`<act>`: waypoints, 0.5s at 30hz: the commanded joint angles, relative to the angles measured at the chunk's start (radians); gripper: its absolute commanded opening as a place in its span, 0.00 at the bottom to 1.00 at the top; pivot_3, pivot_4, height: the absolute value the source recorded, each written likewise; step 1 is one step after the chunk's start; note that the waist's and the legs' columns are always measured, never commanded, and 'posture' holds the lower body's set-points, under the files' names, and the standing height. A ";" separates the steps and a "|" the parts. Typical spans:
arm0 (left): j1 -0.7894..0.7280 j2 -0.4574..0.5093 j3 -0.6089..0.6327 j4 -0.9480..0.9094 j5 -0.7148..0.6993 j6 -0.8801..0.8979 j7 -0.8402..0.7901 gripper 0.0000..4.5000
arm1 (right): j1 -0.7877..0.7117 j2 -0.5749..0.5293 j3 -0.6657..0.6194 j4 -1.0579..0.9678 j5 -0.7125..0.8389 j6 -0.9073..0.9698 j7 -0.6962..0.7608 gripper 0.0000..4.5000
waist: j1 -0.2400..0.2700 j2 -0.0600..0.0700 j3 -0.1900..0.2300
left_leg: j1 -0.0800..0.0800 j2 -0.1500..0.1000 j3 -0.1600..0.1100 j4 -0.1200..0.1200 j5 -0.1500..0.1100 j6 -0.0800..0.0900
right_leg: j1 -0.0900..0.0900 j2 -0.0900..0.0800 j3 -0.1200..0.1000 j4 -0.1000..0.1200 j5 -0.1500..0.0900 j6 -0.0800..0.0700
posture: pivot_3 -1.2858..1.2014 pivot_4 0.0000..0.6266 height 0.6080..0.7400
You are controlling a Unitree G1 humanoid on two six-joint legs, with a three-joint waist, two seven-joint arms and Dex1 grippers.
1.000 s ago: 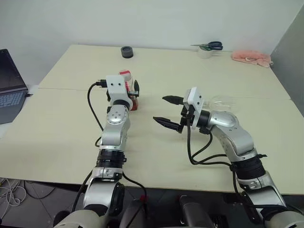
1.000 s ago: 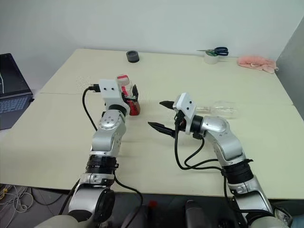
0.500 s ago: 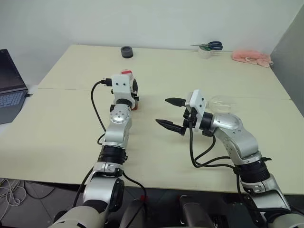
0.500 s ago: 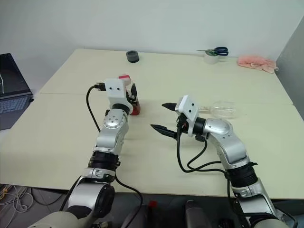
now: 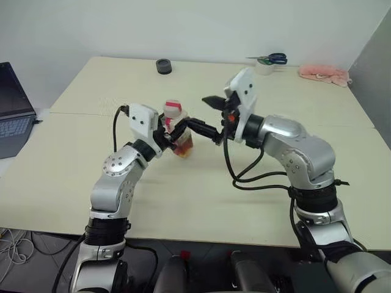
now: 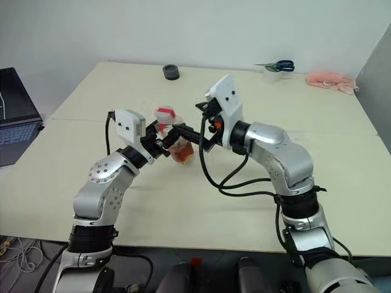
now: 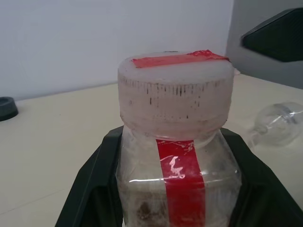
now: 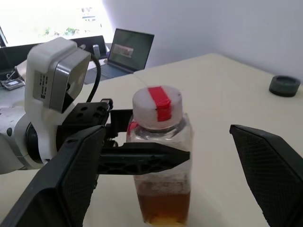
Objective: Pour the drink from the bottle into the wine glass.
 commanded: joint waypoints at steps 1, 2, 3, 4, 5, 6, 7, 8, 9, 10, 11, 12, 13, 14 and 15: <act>-0.013 -0.003 -0.037 -0.076 -0.006 0.018 -0.016 0.47 | -0.006 0.031 0.019 -0.026 -0.025 -0.003 -0.061 1.00 | -0.002 0.000 0.000 | 0.000 0.000 0.000 0.000 0.000 0.000 | 0.000 0.000 0.000 0.000 0.000 0.000 | 0.52 0.24 1.00; -0.011 -0.005 -0.048 -0.084 -0.002 0.024 -0.019 0.47 | -0.006 0.041 0.018 -0.021 -0.027 -0.001 -0.075 1.00 | -0.003 0.000 0.000 | 0.000 0.001 0.000 0.000 0.000 0.000 | 0.000 0.001 0.000 0.000 0.000 0.000 | 0.52 0.24 1.00; -0.009 -0.005 -0.057 -0.092 0.002 0.029 -0.018 0.47 | -0.006 0.047 0.017 -0.024 -0.025 0.003 -0.081 1.00 | -0.004 0.000 0.000 | 0.000 0.001 0.000 -0.001 0.000 0.000 | 0.000 0.002 0.000 0.000 0.000 0.000 | 0.52 0.24 1.00; -0.006 -0.006 -0.063 -0.096 0.008 0.031 -0.014 0.47 | -0.007 0.053 0.018 -0.029 -0.020 0.006 -0.083 1.00 | -0.005 0.000 0.000 | 0.000 0.002 0.000 -0.001 0.000 0.000 | -0.001 0.002 0.000 0.000 0.000 0.000 | 0.52 0.24 1.00; -0.003 -0.006 -0.066 -0.098 0.012 0.033 -0.012 0.47 | -0.007 0.058 0.018 -0.034 -0.017 0.010 -0.086 1.00 | -0.005 0.000 0.000 | 0.000 0.002 0.000 -0.001 0.000 0.000 | -0.001 0.002 0.000 0.000 0.000 0.000 | 0.52 0.24 1.00; 0.001 -0.006 -0.070 -0.100 0.016 0.032 -0.011 0.47 | -0.008 0.061 0.020 -0.036 -0.016 0.011 -0.091 1.00 | -0.006 0.000 0.000 | 0.000 0.002 0.000 -0.001 0.000 0.000 | -0.001 0.002 0.000 0.000 0.000 0.000 | 0.52 0.24 1.00; 0.004 -0.007 -0.073 -0.102 0.018 0.031 -0.009 0.47 | -0.008 0.064 0.022 -0.036 -0.017 0.012 -0.096 1.00 | -0.008 0.000 0.000 | 0.000 0.002 0.000 -0.001 0.000 0.000 | -0.001 0.002 0.000 0.000 0.000 0.000 | 0.52 0.24 1.00; 0.007 -0.007 -0.076 -0.106 0.019 0.030 -0.009 0.47 | -0.008 0.067 0.025 -0.031 -0.022 0.010 -0.103 1.00 | -0.009 0.000 0.000 | 0.000 0.002 0.000 -0.001 0.000 0.000 | -0.001 0.002 0.000 0.000 0.000 0.000 | 0.52 0.24 1.00; 0.009 -0.007 -0.081 -0.109 0.022 0.029 -0.010 0.47 | -0.008 0.070 0.029 -0.024 -0.028 0.008 -0.109 1.00 | -0.010 0.000 0.000 | 0.000 0.002 0.000 -0.001 0.000 0.000 | -0.001 0.002 0.000 0.000 0.000 0.000 | 0.52 0.24 1.00; 0.010 -0.008 -0.084 -0.113 0.025 0.030 -0.010 0.47 | -0.010 0.072 0.032 -0.016 -0.035 0.006 -0.116 1.00 | -0.011 0.000 0.000 | 0.000 0.002 0.000 -0.001 0.000 0.000 | -0.001 0.002 0.000 0.000 0.000 0.000 | 0.52 0.24 1.00; 0.012 -0.009 -0.085 -0.118 0.026 0.031 -0.009 0.47 | -0.010 0.075 0.034 -0.010 -0.041 0.006 -0.122 1.00 | -0.012 0.000 0.000 | 0.000 0.002 0.000 -0.001 0.000 0.000 | -0.001 0.002 0.000 0.000 0.000 0.000 | 0.52 0.24 1.00; 0.014 -0.010 -0.085 -0.122 0.027 0.034 -0.008 0.47 | -0.009 0.079 0.033 -0.004 -0.045 0.007 -0.130 1.00 | -0.012 0.000 0.000 | 0.000 0.002 0.000 -0.001 0.000 0.000 | -0.001 0.002 0.000 0.000 0.000 0.000 | 0.52 0.24 1.00; 0.016 -0.011 -0.085 -0.126 0.028 0.035 -0.008 0.47 | -0.008 0.085 0.029 0.000 -0.048 0.008 -0.137 1.00 | -0.013 0.000 0.000 | 0.000 0.002 0.000 -0.001 0.000 0.000 | -0.001 0.002 0.000 0.000 0.000 0.000 | 0.52 0.24 1.00; 0.018 -0.011 -0.084 -0.129 0.028 0.037 -0.007 0.47 | -0.007 0.090 0.025 0.003 -0.047 0.008 -0.143 1.00 | -0.013 0.000 0.000 | 0.000 0.002 0.000 -0.001 0.000 0.000 | -0.001 0.002 0.000 0.000 0.000 0.000 | 0.52 0.24 1.00; 0.021 -0.011 -0.084 -0.132 0.028 0.038 -0.007 0.47 | -0.006 0.092 0.024 0.006 -0.048 0.007 -0.147 0.96 | -0.013 0.000 0.000 | 0.000 0.002 0.000 -0.001 0.000 0.000 | -0.001 0.002 0.000 0.000 0.000 0.000 | 0.52 0.24 1.00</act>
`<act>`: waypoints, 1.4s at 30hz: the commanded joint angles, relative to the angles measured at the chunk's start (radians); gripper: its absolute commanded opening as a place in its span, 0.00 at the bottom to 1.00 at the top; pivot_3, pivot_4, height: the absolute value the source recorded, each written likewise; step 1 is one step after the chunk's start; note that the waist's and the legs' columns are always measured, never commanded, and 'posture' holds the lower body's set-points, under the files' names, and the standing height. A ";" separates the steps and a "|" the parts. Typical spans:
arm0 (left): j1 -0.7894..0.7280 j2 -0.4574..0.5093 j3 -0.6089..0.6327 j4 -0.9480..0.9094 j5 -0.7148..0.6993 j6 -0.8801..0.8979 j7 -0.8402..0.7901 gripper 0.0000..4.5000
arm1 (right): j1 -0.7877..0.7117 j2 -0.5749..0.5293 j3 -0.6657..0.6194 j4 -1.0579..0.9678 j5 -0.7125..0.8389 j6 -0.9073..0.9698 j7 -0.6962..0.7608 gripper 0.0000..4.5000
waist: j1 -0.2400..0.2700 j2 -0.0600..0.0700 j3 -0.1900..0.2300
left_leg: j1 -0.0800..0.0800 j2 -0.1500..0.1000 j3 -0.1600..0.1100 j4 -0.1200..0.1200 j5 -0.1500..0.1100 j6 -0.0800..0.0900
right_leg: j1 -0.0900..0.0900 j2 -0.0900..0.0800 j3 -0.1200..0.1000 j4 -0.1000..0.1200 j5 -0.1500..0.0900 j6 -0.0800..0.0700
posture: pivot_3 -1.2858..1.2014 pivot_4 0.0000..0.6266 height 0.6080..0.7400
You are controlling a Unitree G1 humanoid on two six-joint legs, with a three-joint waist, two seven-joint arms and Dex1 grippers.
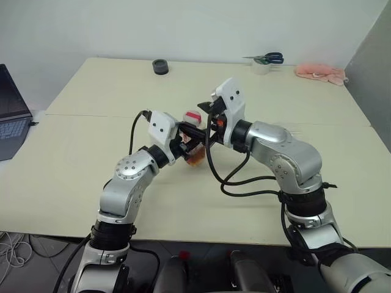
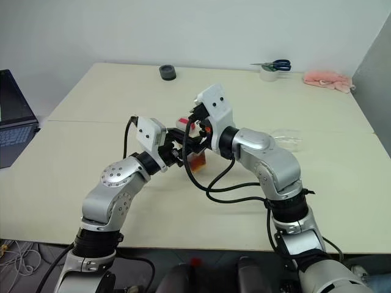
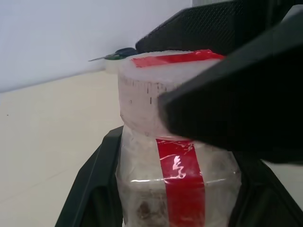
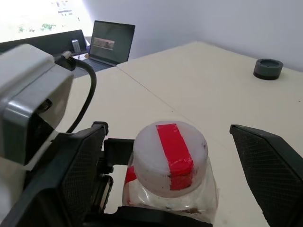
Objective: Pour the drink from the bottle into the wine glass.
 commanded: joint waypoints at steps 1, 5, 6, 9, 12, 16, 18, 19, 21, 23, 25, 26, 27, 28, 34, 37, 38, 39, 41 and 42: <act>0.001 -0.006 0.001 -0.062 0.000 -0.009 0.006 0.47 | -0.009 0.010 -0.005 -0.015 -0.010 -0.014 -0.018 0.91 | 0.000 0.000 0.000 | 0.000 0.000 0.000 0.000 0.000 0.000 | 0.000 0.000 0.000 0.000 0.000 0.000 | 0.52 0.24 1.00; 0.008 -0.004 0.001 -0.070 0.000 -0.006 0.008 0.47 | 0.001 0.004 0.005 -0.011 -0.026 -0.019 -0.028 0.62 | -0.001 0.000 0.000 | 0.000 0.000 0.000 0.000 0.000 0.000 | 0.000 0.000 0.000 0.000 0.000 0.000 | 0.52 0.24 1.00; 0.009 -0.003 0.001 -0.071 0.000 -0.004 0.008 0.47 | 0.000 0.006 0.000 -0.009 -0.028 -0.022 -0.032 0.54 | -0.001 0.000 0.000 | 0.000 0.000 0.000 0.000 0.000 0.000 | 0.000 0.000 0.000 0.000 0.000 0.000 | 0.52 0.24 1.00; 0.015 0.003 0.001 -0.079 0.000 0.004 0.009 0.47 | -0.011 0.001 -0.012 0.003 -0.034 -0.043 -0.034 0.42 | -0.001 0.000 0.000 | 0.000 0.000 0.000 0.000 0.000 0.000 | 0.000 0.000 0.000 0.000 0.000 0.000 | 0.52 0.24 1.00; 0.020 0.011 0.003 -0.083 -0.003 0.010 0.006 0.47 | -0.027 -0.034 -0.029 0.044 -0.009 -0.102 0.054 0.42 | -0.001 0.000 0.000 | 0.000 0.000 0.000 0.000 0.000 0.000 | 0.000 0.000 0.000 0.000 0.000 0.000 | 0.52 0.24 1.00; 0.025 0.029 0.016 -0.102 -0.037 0.034 -0.029 0.47 | -0.052 -0.173 -0.003 0.153 0.141 -0.173 0.514 0.42 | 0.003 0.000 0.001 | 0.000 -0.001 0.001 0.000 0.000 0.000 | 0.000 0.000 0.000 -0.001 0.000 0.000 | 0.52 0.24 1.00; 0.026 0.040 0.022 -0.117 -0.062 0.053 -0.052 0.47 | -0.078 -0.257 0.039 0.224 0.171 -0.206 0.745 0.42 | 0.005 0.000 0.001 | 0.000 -0.001 0.001 0.000 0.000 0.000 | 0.001 -0.001 0.000 -0.002 0.000 0.000 | 0.52 0.24 1.00; 0.025 0.049 0.025 -0.126 -0.073 0.065 -0.062 0.47 | -0.103 -0.277 0.050 0.288 0.158 -0.245 0.817 0.42 | 0.003 0.000 0.001 | 0.000 -0.002 0.001 0.000 0.000 0.000 | 0.001 -0.001 0.000 -0.002 0.000 0.000 | 0.52 0.24 1.00; 0.024 0.064 0.032 -0.141 -0.087 0.084 -0.074 0.47 | -0.159 -0.281 0.061 0.436 0.097 -0.338 0.864 0.42 | -0.007 0.000 0.001 | 0.000 -0.001 0.001 0.000 0.000 0.000 | 0.001 0.000 0.000 -0.002 0.000 0.000 | 0.52 0.24 1.00; 0.025 0.079 0.039 -0.147 -0.095 0.091 -0.078 0.47 | -0.195 -0.285 0.064 0.529 0.062 -0.393 0.897 0.42 | -0.019 0.001 0.001 | 0.002 0.001 0.002 -0.001 0.000 0.001 | 0.001 0.001 0.002 0.000 0.000 0.000 | 0.52 0.24 1.00; 0.026 0.090 0.044 -0.145 -0.097 0.091 -0.077 0.47 | -0.205 -0.294 0.053 0.543 0.071 -0.397 0.929 0.42 | -0.021 0.001 0.001 | 0.003 0.003 0.001 -0.001 0.000 0.001 | 0.001 0.004 0.001 0.000 0.000 -0.001 | 0.52 0.24 1.00; 0.027 0.092 0.046 -0.143 -0.097 0.090 -0.076 0.47 | -0.206 -0.295 0.043 0.543 0.077 -0.396 0.931 0.42 | -0.021 0.001 0.002 | 0.002 0.003 0.000 -0.001 0.000 0.001 | 0.001 0.004 0.001 0.000 0.000 -0.001 | 0.52 0.24 1.00; 0.027 0.093 0.046 -0.141 -0.097 0.089 -0.074 0.47 | -0.206 -0.294 0.033 0.543 0.083 -0.392 0.926 0.50 | -0.021 0.001 0.002 | 0.002 0.003 0.000 -0.001 0.000 0.001 | 0.001 0.004 0.000 0.000 0.000 -0.001 | 0.52 0.24 1.00; 0.027 0.093 0.046 -0.138 -0.096 0.088 -0.074 0.47 | -0.203 -0.293 0.024 0.536 0.089 -0.389 0.915 0.58 | -0.021 0.001 0.002 | 0.002 0.002 0.000 0.000 0.000 0.001 | 0.001 0.003 0.001 0.000 0.000 -0.001 | 0.52 0.24 1.00; 0.016 0.078 0.027 -0.108 -0.082 0.075 -0.073 0.47 | -0.141 -0.288 -0.053 0.333 0.135 -0.321 0.785 0.89 | -0.015 0.001 0.002 | 0.000 0.001 0.000 0.000 0.000 0.000 | 0.000 0.001 0.001 -0.001 0.000 -0.001 | 0.52 0.24 1.00; -0.006 0.067 0.012 -0.071 -0.065 0.058 -0.080 0.47 | -0.085 -0.290 -0.082 0.185 0.121 -0.268 0.650 0.89 | -0.006 0.001 0.002 | 0.000 0.001 0.000 0.000 0.000 0.000 | 0.000 0.000 0.000 -0.001 0.000 -0.001 | 0.52 0.24 1.00; -0.017 0.060 0.005 -0.058 -0.061 0.052 -0.080 0.47 | -0.065 -0.274 -0.099 0.125 0.123 -0.230 0.572 0.89 | -0.003 0.001 0.002 | 0.000 0.001 0.000 0.000 0.000 0.000 | 0.000 0.000 0.000 -0.001 0.000 -0.001 | 0.52 0.24 1.00; -0.026 0.054 -0.001 -0.048 -0.057 0.047 -0.079 0.47 | -0.047 -0.258 -0.111 0.072 0.129 -0.186 0.503 0.89 | -0.001 0.001 0.002 | 0.000 0.000 0.000 0.000 0.000 0.000 | 0.000 0.001 0.000 -0.001 0.000 -0.001 | 0.52 0.24 1.00; -0.042 0.039 -0.009 -0.031 -0.048 0.036 -0.078 0.47 | -0.008 -0.233 -0.110 -0.034 0.122 -0.112 0.384 0.89 | 0.000 0.001 0.002 | 0.000 0.001 0.000 0.000 0.000 0.000 | 0.000 0.001 0.000 0.000 0.000 -0.001 | 0.52 0.24 1.00; -0.050 0.028 -0.014 -0.021 -0.045 0.030 -0.081 0.47 | 0.020 -0.216 -0.103 -0.100 0.128 -0.059 0.325 0.89 | 0.001 0.001 0.002 | 0.000 0.001 0.000 0.000 0.000 0.000 | 0.000 0.001 0.000 0.000 0.000 -0.001 | 0.52 0.24 1.00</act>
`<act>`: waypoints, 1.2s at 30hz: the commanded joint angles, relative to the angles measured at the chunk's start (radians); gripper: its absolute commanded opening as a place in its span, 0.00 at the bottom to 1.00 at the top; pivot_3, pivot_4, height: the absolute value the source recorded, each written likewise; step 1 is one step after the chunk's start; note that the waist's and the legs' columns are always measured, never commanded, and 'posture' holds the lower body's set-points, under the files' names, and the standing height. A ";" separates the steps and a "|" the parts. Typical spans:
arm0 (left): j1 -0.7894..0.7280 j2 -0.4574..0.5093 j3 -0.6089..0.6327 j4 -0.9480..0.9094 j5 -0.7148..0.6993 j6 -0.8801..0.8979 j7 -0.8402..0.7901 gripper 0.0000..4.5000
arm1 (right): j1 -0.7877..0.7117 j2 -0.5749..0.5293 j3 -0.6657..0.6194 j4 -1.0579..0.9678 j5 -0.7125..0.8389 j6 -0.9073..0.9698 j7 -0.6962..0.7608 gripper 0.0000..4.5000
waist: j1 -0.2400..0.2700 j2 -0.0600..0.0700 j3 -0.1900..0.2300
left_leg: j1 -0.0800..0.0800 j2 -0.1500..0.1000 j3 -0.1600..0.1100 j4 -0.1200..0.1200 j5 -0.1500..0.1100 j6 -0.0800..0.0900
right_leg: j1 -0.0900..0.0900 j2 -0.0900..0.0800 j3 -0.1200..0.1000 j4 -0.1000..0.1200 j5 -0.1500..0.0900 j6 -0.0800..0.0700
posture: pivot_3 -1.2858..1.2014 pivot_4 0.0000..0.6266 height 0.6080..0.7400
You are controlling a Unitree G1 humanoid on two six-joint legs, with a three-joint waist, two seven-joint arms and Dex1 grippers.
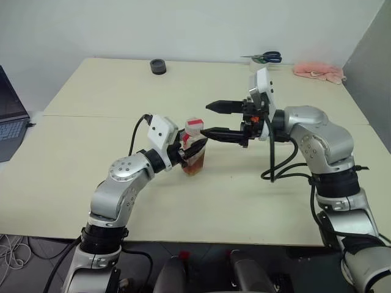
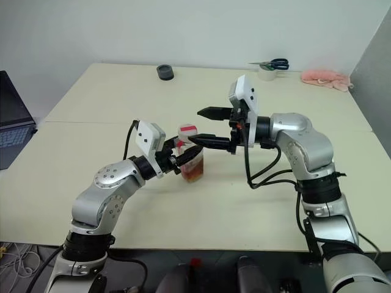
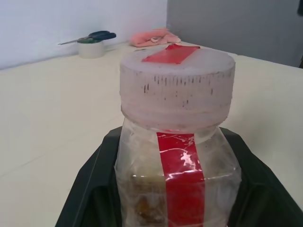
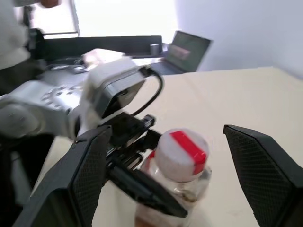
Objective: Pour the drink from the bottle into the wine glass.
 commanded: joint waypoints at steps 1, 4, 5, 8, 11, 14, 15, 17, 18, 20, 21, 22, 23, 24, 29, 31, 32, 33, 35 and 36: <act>-0.046 -0.026 -0.013 -0.004 0.009 -0.052 -0.009 0.47 | 0.055 0.039 -0.011 -0.214 0.019 0.143 -0.194 0.89 | 0.002 0.000 0.000 | 0.000 0.000 0.000 0.000 0.000 0.000 | 0.000 0.000 0.000 0.000 0.000 0.000 | 0.52 0.24 1.00; -0.049 -0.039 -0.025 0.005 0.013 -0.064 -0.022 0.47 | 0.072 0.070 -0.005 -0.280 0.008 0.225 -0.306 0.89 | 0.000 0.000 0.000 | 0.000 0.000 0.001 0.000 0.000 0.000 | 0.000 0.000 0.001 0.000 0.000 0.000 | 0.52 0.24 1.00; -0.049 -0.044 -0.028 0.006 0.015 -0.069 -0.024 0.47 | 0.074 0.092 -0.010 -0.287 0.004 0.249 -0.350 0.89 | 0.000 0.000 0.000 | 0.000 0.000 0.001 0.000 0.000 0.000 | 0.000 0.000 0.001 0.000 0.000 0.000 | 0.52 0.24 1.00; -0.054 -0.052 -0.031 0.018 0.022 -0.086 -0.027 0.47 | 0.074 0.122 -0.009 -0.289 -0.010 0.276 -0.427 0.89 | 0.000 0.000 0.000 | 0.000 0.000 0.001 0.000 0.000 0.000 | 0.000 0.000 0.001 0.000 0.000 0.000 | 0.52 0.24 1.00; -0.053 -0.048 -0.038 0.025 0.042 -0.117 -0.034 0.47 | 0.071 0.137 -0.009 -0.278 -0.022 0.296 -0.483 0.89 | 0.000 0.000 0.000 | 0.000 0.000 0.001 0.000 0.000 0.000 | 0.000 0.001 0.001 0.000 0.000 0.000 | 0.52 0.24 1.00; -0.050 -0.053 -0.038 0.027 0.052 -0.133 -0.032 0.47 | 0.070 0.150 -0.005 -0.271 -0.018 0.311 -0.510 0.89 | 0.000 0.000 0.000 | 0.000 0.000 0.001 0.000 0.000 0.000 | 0.000 0.000 0.001 -0.001 0.000 0.000 | 0.52 0.24 1.00; -0.048 -0.056 -0.038 0.025 0.054 -0.138 -0.031 0.47 | 0.072 0.156 -0.002 -0.269 -0.018 0.314 -0.518 0.89 | 0.000 0.000 0.000 | 0.000 0.000 0.001 0.000 0.000 0.000 | 0.000 0.000 0.001 -0.001 0.000 0.000 | 0.52 0.24 1.00; -0.046 -0.060 -0.038 0.024 0.057 -0.144 -0.030 0.47 | 0.074 0.165 0.001 -0.263 -0.017 0.321 -0.528 0.89 | 0.000 0.000 0.000 | 0.000 0.000 0.001 -0.001 0.000 0.000 | 0.000 0.001 0.001 -0.001 0.000 0.000 | 0.52 0.24 1.00; -0.044 -0.061 -0.038 0.022 0.059 -0.145 -0.029 0.47 | 0.076 0.171 0.001 -0.262 -0.015 0.324 -0.532 0.89 | 0.000 0.000 0.000 | 0.000 0.000 0.001 -0.001 0.000 0.000 | 0.000 0.001 0.001 -0.001 0.000 0.000 | 0.52 0.24 1.00; -0.039 -0.062 -0.037 0.018 0.062 -0.147 -0.028 0.47 | 0.080 0.188 -0.005 -0.259 -0.006 0.333 -0.541 0.89 | 0.000 0.000 0.000 | 0.000 0.000 0.001 -0.001 0.000 0.000 | 0.000 0.000 0.001 -0.001 0.000 0.000 | 0.52 0.24 1.00; -0.037 -0.062 -0.037 0.017 0.063 -0.149 -0.028 0.47 | 0.082 0.194 -0.007 -0.258 -0.003 0.334 -0.543 0.85 | -0.001 0.000 0.000 | 0.000 0.000 0.001 -0.001 0.000 0.000 | 0.000 0.000 0.001 -0.001 0.000 0.000 | 0.52 0.24 1.00; -0.035 -0.062 -0.036 0.017 0.064 -0.150 -0.028 0.47 | 0.084 0.200 -0.010 -0.257 0.000 0.333 -0.545 0.81 | -0.001 0.000 0.000 | 0.000 0.000 0.001 -0.001 0.000 0.000 | 0.000 0.000 0.001 -0.001 0.000 0.000 | 0.52 0.24 1.00; -0.033 -0.062 -0.035 0.017 0.065 -0.150 -0.028 0.47 | 0.085 0.205 -0.012 -0.257 0.002 0.333 -0.547 0.75 | -0.001 0.000 0.000 | 0.000 0.000 0.001 -0.001 0.000 0.000 | 0.000 0.001 0.001 0.000 0.000 0.000 | 0.52 0.24 1.00; -0.032 -0.062 -0.034 0.015 0.067 -0.150 -0.027 0.47 | 0.085 0.208 -0.014 -0.258 0.004 0.332 -0.548 0.68 | -0.001 0.000 0.000 | 0.000 0.000 0.001 -0.001 0.000 0.000 | 0.000 0.001 0.001 0.000 0.000 0.000 | 0.52 0.24 1.00; -0.019 -0.058 -0.030 0.010 0.072 -0.146 -0.022 0.47 | 0.070 0.246 -0.049 -0.251 0.030 0.338 -0.574 0.43 | -0.001 0.000 0.000 | 0.000 0.000 0.001 -0.001 0.000 0.000 | 0.000 0.001 0.001 0.000 0.000 0.000 | 0.52 0.24 1.00; -0.015 -0.057 -0.030 0.007 0.072 -0.144 -0.021 0.47 | 0.059 0.266 -0.068 -0.240 0.048 0.344 -0.579 0.43 | -0.002 0.000 0.000 | 0.000 0.000 0.001 -0.001 0.000 0.000 | 0.000 0.001 0.001 0.000 0.000 0.000 | 0.52 0.24 1.00; -0.015 -0.057 -0.030 0.006 0.072 -0.143 -0.021 0.46 | 0.054 0.275 -0.078 -0.232 0.057 0.347 -0.579 0.43 | -0.001 0.000 0.000 | 0.000 0.000 0.001 -0.001 0.000 0.000 | 0.000 0.001 0.001 0.000 0.000 0.000 | 0.52 0.24 1.00; -0.014 -0.057 -0.030 0.004 0.072 -0.141 -0.020 0.46 | 0.050 0.280 -0.083 -0.222 0.065 0.348 -0.575 0.43 | -0.002 0.000 0.000 | 0.000 0.000 0.001 -0.001 0.000 0.000 | 0.000 0.001 0.001 0.000 0.000 0.000 | 0.52 0.24 1.00; -0.015 -0.058 -0.029 0.001 0.070 -0.137 -0.020 0.46 | 0.039 0.258 -0.062 -0.184 0.091 0.321 -0.488 0.43 | -0.002 0.000 0.000 | 0.000 0.000 0.001 -0.001 0.000 0.000 | 0.000 0.001 0.001 0.000 0.000 0.000 | 0.52 0.24 1.00; -0.015 -0.058 -0.028 -0.001 0.068 -0.135 -0.020 0.45 | 0.038 0.233 -0.041 -0.171 0.110 0.301 -0.413 0.43 | -0.002 0.000 0.000 | 0.000 0.000 0.001 -0.001 0.000 0.000 | 0.000 0.001 0.001 0.000 0.000 0.000 | 0.52 0.24 1.00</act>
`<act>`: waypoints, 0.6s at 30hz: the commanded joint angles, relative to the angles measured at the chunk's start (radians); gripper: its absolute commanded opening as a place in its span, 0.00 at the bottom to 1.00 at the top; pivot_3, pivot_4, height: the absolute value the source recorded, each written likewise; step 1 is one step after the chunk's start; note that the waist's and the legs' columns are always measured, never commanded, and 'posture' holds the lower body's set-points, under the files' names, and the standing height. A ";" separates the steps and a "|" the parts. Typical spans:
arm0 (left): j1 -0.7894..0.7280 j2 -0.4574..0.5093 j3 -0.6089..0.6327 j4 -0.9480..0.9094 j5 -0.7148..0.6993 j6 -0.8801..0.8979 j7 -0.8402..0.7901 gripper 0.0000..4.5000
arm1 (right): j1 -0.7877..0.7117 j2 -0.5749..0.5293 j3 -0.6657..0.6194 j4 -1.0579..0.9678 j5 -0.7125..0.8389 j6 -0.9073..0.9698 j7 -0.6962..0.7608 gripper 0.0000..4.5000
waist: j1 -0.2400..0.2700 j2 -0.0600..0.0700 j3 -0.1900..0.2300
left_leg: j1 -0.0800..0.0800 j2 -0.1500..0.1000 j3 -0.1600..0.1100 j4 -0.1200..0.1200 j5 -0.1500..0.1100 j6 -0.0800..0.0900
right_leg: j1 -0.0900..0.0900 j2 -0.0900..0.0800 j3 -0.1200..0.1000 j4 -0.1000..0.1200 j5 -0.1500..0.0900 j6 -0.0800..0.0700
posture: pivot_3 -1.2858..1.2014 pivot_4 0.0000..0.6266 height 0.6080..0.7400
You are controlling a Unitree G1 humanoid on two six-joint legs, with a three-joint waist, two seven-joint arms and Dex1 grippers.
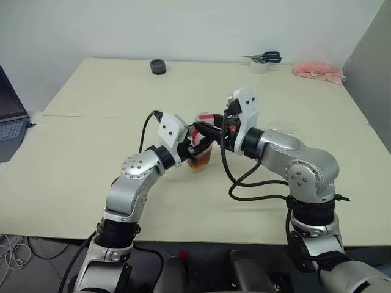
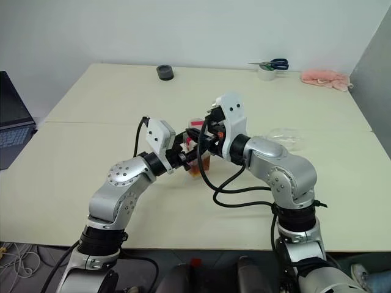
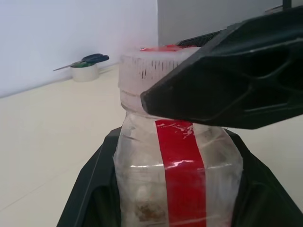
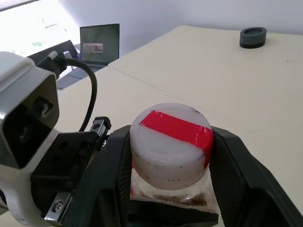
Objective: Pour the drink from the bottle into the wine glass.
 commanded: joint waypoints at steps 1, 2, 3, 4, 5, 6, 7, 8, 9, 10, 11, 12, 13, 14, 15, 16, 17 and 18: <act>-0.005 0.000 0.003 -0.049 -0.004 -0.012 -0.002 0.45 | -0.036 -0.062 0.045 0.008 0.085 -0.078 0.228 0.43 | 0.000 0.000 0.000 | 0.000 0.000 0.000 0.000 0.000 0.000 | 0.000 0.000 0.000 0.000 0.000 0.000 | 0.52 0.24 1.00; -0.006 0.000 0.004 -0.049 -0.006 -0.010 -0.002 0.44 | -0.028 -0.122 0.095 0.007 0.087 -0.128 0.358 0.43 | 0.001 0.000 0.000 | 0.000 0.000 0.000 0.000 0.000 0.000 | 0.000 0.000 0.000 0.000 0.000 0.000 | 0.52 0.24 1.00; -0.007 0.002 0.003 -0.050 -0.006 -0.006 -0.004 0.44 | -0.023 -0.207 0.168 0.012 0.055 -0.227 0.531 0.43 | 0.004 0.000 0.000 | 0.000 0.000 0.000 0.000 0.000 0.000 | 0.000 0.000 0.000 -0.001 0.000 0.000 | 0.52 0.24 1.00; -0.007 0.003 0.002 -0.051 -0.006 -0.003 -0.006 0.44 | -0.020 -0.267 0.218 0.022 0.028 -0.306 0.650 0.43 | 0.007 0.001 0.001 | -0.001 -0.001 0.000 0.000 0.000 0.000 | 0.000 0.000 -0.001 -0.002 0.000 0.001 | 0.52 0.24 1.00; -0.006 0.007 0.001 -0.053 -0.006 0.000 -0.009 0.44 | -0.047 -0.310 0.267 0.090 -0.026 -0.403 0.746 0.43 | 0.006 0.001 0.001 | -0.001 -0.002 0.000 0.000 0.000 0.000 | 0.001 -0.001 -0.001 -0.003 -0.001 0.002 | 0.52 0.24 1.00; -0.006 0.011 0.002 -0.057 -0.007 0.003 -0.012 0.44 | -0.089 -0.329 0.303 0.176 -0.085 -0.487 0.797 0.43 | 0.003 0.000 0.001 | -0.001 -0.002 0.000 0.000 0.000 0.000 | 0.001 -0.001 -0.001 -0.003 -0.001 0.002 | 0.52 0.24 1.00; -0.007 0.015 0.006 -0.059 -0.008 0.007 -0.013 0.44 | -0.123 -0.336 0.322 0.246 -0.121 -0.550 0.843 0.43 | -0.004 0.001 0.001 | 0.000 -0.002 0.001 0.000 0.000 0.000 | 0.001 -0.001 0.000 -0.003 -0.002 0.004 | 0.52 0.24 1.00; -0.008 0.017 0.009 -0.061 -0.010 0.010 -0.013 0.44 | -0.148 -0.341 0.333 0.296 -0.137 -0.594 0.893 0.43 | -0.011 0.001 0.001 | 0.000 -0.001 0.002 0.000 0.000 0.000 | 0.001 0.000 0.001 -0.003 -0.003 0.006 | 0.52 0.24 1.00; -0.008 0.019 0.011 -0.062 -0.010 0.011 -0.011 0.44 | -0.162 -0.337 0.333 0.337 -0.143 -0.626 0.931 0.43 | -0.015 0.001 0.001 | 0.001 0.000 0.002 0.000 0.000 0.000 | 0.001 0.001 0.002 -0.002 -0.003 0.005 | 0.52 0.24 1.00; -0.008 0.020 0.012 -0.062 -0.009 0.012 -0.009 0.44 | -0.171 -0.331 0.330 0.372 -0.149 -0.651 0.956 0.43 | -0.016 0.001 0.001 | 0.002 0.001 0.002 0.000 0.000 0.000 | 0.001 0.001 0.001 -0.001 -0.003 0.005 | 0.52 0.24 1.00; -0.006 0.020 0.012 -0.065 -0.010 0.014 -0.008 0.43 | -0.176 -0.326 0.328 0.402 -0.160 -0.674 0.971 0.43 | -0.016 0.001 0.001 | 0.002 0.002 0.001 0.000 0.000 0.000 | 0.001 0.003 0.001 0.000 -0.003 0.005 | 0.52 0.24 1.00; -0.003 0.021 0.013 -0.069 -0.011 0.016 -0.008 0.43 | -0.177 -0.322 0.328 0.424 -0.173 -0.696 0.980 0.43 | -0.016 0.001 0.001 | 0.002 0.002 0.000 0.000 0.000 0.000 | 0.001 0.003 0.000 0.000 -0.003 0.004 | 0.52 0.24 1.00; 0.002 0.021 0.013 -0.075 -0.012 0.018 -0.007 0.43 | -0.178 -0.320 0.327 0.440 -0.187 -0.715 0.984 0.43 | -0.016 0.001 0.001 | 0.002 0.002 0.000 0.000 0.000 0.000 | 0.001 0.003 0.000 0.000 -0.001 0.002 | 0.52 0.24 1.00; 0.006 0.020 0.014 -0.081 -0.013 0.022 -0.005 0.43 | -0.178 -0.315 0.319 0.453 -0.198 -0.733 0.977 0.43 | -0.016 0.001 0.001 | 0.001 0.002 0.000 0.000 0.000 0.000 | 0.001 0.003 0.000 0.000 0.000 0.000 | 0.52 0.24 1.00; 0.010 0.020 0.014 -0.086 -0.014 0.026 -0.004 0.43 | -0.176 -0.308 0.306 0.459 -0.195 -0.732 0.971 0.43 | -0.016 0.001 0.001 | 0.001 0.002 0.000 0.000 0.000 0.000 | 0.001 0.002 0.001 0.000 0.000 0.000 | 0.52 0.24 1.00; 0.013 0.020 0.014 -0.090 -0.014 0.029 -0.003 0.43 | -0.176 -0.298 0.273 0.454 -0.149 -0.685 0.974 0.43 | -0.015 0.001 0.001 | 0.001 0.001 0.000 0.000 0.000 0.000 | 0.001 0.001 0.001 0.000 0.000 0.000 | 0.52 0.24 1.00; 0.016 0.019 0.013 -0.093 -0.015 0.031 -0.002 0.43 | -0.177 -0.287 0.238 0.445 -0.106 -0.634 0.961 0.43 | -0.014 0.001 0.001 | 0.001 0.001 0.000 0.000 0.000 0.000 | 0.001 0.000 0.001 0.000 0.000 0.000 | 0.52 0.24 1.00; 0.018 0.019 0.013 -0.094 -0.015 0.032 -0.002 0.43 | -0.180 -0.273 0.204 0.438 -0.072 -0.587 0.937 0.43 | -0.011 0.001 0.001 | 0.000 0.000 0.000 0.000 0.000 0.000 | 0.001 0.000 0.000 0.000 0.000 0.000 | 0.52 0.24 1.00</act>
